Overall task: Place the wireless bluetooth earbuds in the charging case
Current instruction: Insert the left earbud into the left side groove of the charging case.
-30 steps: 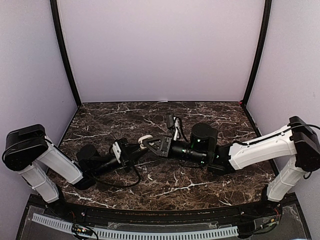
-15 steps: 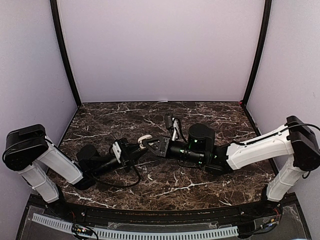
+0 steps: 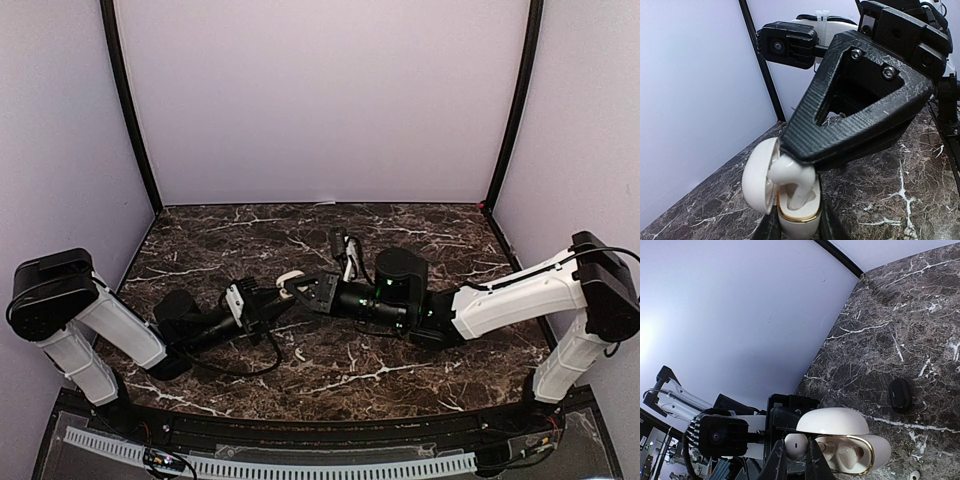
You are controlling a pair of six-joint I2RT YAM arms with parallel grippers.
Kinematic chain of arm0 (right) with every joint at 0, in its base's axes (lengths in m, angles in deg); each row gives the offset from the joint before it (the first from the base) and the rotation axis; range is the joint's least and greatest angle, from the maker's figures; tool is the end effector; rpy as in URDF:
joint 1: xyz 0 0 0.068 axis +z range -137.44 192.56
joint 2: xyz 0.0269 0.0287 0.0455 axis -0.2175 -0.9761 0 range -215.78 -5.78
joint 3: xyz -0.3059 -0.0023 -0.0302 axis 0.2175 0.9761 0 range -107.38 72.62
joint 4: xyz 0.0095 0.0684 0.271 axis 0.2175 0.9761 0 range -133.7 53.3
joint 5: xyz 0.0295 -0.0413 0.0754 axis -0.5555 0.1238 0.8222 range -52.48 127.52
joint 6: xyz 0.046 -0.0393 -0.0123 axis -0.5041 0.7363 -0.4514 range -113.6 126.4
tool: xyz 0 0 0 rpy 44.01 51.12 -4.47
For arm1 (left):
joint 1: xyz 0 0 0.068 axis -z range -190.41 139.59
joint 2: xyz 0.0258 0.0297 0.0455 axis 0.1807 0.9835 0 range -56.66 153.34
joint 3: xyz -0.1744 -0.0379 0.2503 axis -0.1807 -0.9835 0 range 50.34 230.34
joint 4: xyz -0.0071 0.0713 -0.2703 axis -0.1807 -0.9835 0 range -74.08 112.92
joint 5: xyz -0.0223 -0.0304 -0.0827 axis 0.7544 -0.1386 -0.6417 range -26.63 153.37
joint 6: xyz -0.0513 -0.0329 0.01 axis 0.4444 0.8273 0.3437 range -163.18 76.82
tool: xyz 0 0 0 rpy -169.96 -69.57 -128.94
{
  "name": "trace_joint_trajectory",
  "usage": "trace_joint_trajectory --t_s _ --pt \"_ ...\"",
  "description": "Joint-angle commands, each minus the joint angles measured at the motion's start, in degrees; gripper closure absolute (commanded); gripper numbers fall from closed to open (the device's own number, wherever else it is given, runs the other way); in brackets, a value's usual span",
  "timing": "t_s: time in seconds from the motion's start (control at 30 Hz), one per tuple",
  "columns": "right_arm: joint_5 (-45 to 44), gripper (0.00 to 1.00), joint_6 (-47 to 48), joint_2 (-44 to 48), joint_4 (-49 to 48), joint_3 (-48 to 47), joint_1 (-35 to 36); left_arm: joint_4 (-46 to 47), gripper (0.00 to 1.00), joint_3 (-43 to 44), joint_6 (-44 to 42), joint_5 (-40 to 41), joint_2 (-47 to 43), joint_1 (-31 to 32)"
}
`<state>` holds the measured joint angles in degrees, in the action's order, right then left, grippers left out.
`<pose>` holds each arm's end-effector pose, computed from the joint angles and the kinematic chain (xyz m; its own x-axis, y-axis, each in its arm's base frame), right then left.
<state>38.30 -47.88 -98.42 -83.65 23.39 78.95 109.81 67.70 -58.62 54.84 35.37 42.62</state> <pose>0.1545 0.3552 0.2674 -0.7624 0.2827 -0.5821 -0.5184 0.2716 0.8108 0.1603 -0.2244 0.1992 0.3563 -0.0356 -0.9337 0.8118 0.5065 0.2904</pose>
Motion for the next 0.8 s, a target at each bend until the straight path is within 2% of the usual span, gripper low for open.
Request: trace_joint_trajectory --t_s 0.0,0.77 --pt "-1.29 0.88 -0.47 -1.23 1.28 -1.62 0.41 2.45 0.89 0.12 -0.88 -0.22 0.01 0.49" --pt "-1.61 0.84 -0.13 -1.93 5.61 -3.39 0.41 1.65 0.89 0.13 0.47 0.03 0.45 0.75"
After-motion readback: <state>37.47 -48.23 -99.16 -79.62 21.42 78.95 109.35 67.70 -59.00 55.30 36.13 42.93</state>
